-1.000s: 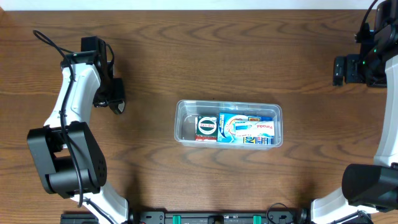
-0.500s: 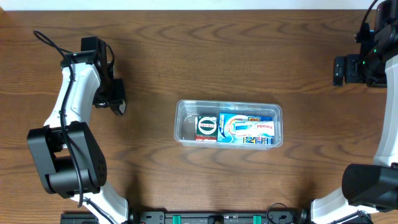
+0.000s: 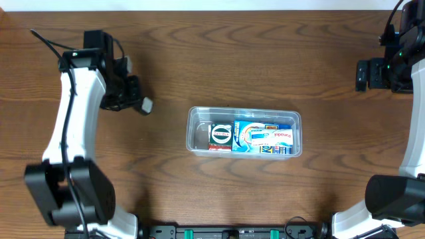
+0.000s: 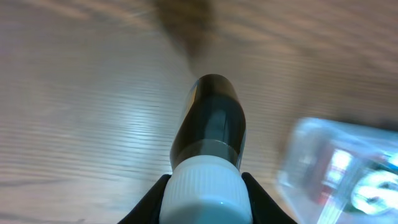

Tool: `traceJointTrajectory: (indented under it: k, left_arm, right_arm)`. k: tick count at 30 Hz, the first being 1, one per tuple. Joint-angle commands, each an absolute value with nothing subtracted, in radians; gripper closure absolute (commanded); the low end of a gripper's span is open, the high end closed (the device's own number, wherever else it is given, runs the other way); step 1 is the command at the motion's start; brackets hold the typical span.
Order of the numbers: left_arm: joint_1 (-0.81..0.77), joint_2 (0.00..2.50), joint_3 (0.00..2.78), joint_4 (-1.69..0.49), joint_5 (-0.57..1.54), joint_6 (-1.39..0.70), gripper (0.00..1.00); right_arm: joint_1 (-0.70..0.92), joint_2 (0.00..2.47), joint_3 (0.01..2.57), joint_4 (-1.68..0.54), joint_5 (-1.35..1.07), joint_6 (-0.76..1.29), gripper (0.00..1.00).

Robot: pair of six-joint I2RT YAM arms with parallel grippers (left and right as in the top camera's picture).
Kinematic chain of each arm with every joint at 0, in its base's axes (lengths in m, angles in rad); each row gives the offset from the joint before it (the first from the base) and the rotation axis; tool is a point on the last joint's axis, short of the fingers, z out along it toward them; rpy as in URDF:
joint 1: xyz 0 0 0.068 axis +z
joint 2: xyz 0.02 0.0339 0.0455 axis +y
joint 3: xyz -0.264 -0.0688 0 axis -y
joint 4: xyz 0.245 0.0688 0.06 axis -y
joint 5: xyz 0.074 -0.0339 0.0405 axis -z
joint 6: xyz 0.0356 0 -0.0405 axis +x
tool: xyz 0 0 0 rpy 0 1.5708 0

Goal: Pack container
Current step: 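Carry the dark bottle over the container and lower it inside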

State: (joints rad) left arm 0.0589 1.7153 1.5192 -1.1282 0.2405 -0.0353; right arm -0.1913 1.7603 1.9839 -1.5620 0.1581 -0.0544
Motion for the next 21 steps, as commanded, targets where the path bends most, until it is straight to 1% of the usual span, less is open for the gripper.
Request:
traceJointTrajectory:
  k: [1, 5, 12, 18, 21]
  left_arm:
    - [-0.004, 1.615, 1.555, -1.137, 0.345, -0.087, 0.73]
    - [-0.081, 1.525, 1.559, -1.136, 0.352, -0.103, 0.73]
    - [-0.207, 1.414, 1.56, -1.14, 0.342, -0.229, 0.73]
    - [-0.326, 1.427, 1.555, -1.174, 0.171, -0.321, 0.73]
    - [-0.385, 1.446, 1.553, -1.178, 0.129, -0.334, 0.73]
  right_arm:
    - [-0.196, 1.745, 1.995, -1.563, 0.168, -0.042, 0.01]
    - [-0.196, 1.745, 1.995, -1.563, 0.168, -0.042, 0.01]
    - [-0.196, 1.745, 1.995, -1.563, 0.168, -0.042, 0.01]
    - [-0.196, 1.745, 1.995, -1.562, 0.168, -0.042, 0.01]
    - [-0.196, 1.745, 1.995, -1.563, 0.168, -0.042, 0.01]
